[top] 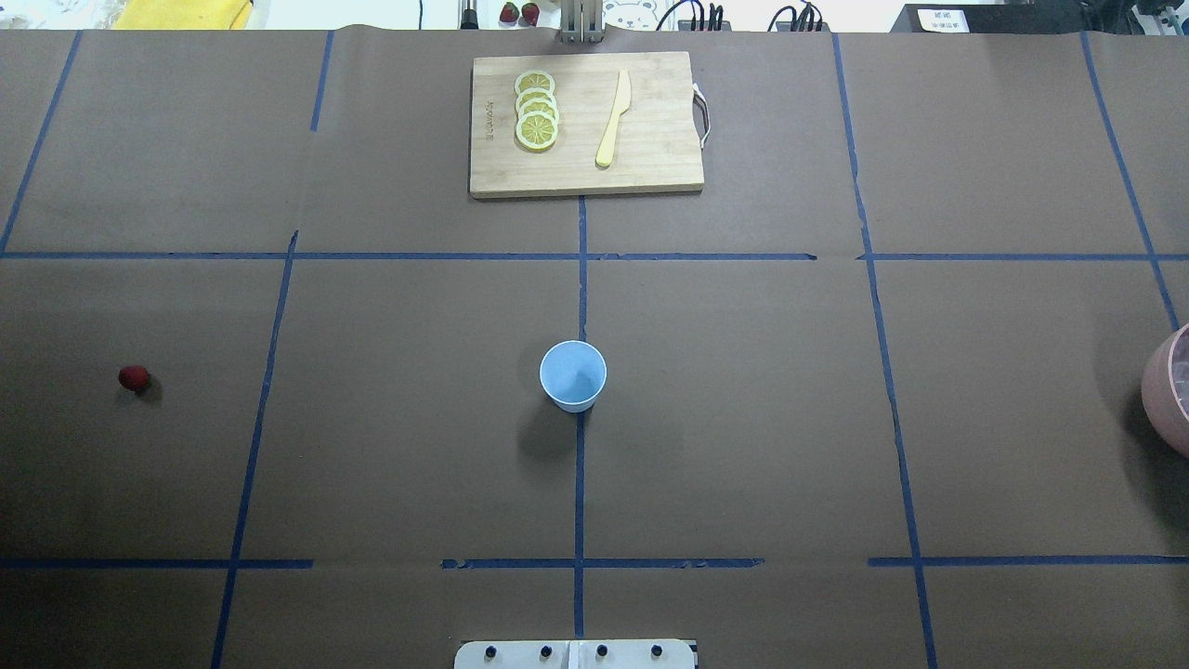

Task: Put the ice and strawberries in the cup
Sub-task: 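Lower the right gripper into the pink bowl and grasp an ice cube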

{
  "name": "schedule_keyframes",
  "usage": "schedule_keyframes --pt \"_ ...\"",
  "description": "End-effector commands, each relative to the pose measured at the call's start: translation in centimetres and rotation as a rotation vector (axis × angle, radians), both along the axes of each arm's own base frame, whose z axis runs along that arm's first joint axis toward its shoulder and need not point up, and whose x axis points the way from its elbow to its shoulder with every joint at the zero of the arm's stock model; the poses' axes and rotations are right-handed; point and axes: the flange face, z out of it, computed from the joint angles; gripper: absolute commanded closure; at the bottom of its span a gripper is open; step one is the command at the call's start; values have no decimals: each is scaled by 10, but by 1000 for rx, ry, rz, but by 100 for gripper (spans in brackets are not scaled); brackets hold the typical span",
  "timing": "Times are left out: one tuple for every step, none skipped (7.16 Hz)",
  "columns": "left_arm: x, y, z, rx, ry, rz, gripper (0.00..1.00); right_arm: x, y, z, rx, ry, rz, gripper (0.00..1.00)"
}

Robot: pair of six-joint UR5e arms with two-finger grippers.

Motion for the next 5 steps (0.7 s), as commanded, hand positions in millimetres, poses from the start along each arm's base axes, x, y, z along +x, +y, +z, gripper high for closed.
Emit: schedule_keyframes --pt "0 0 0 0 0 0 0 0 0 0 0 0 0 0" --pt "0 0 0 -1 0 -1 0 0 0 0 0 0 0 0" --pt "0 0 0 -1 0 -1 0 0 -1 -1 3 0 -1 0" --pt "0 0 0 -1 0 -1 0 0 -4 -13 23 3 5 0" --pt "0 0 0 -1 0 -1 0 -2 -9 -24 77 5 1 0"
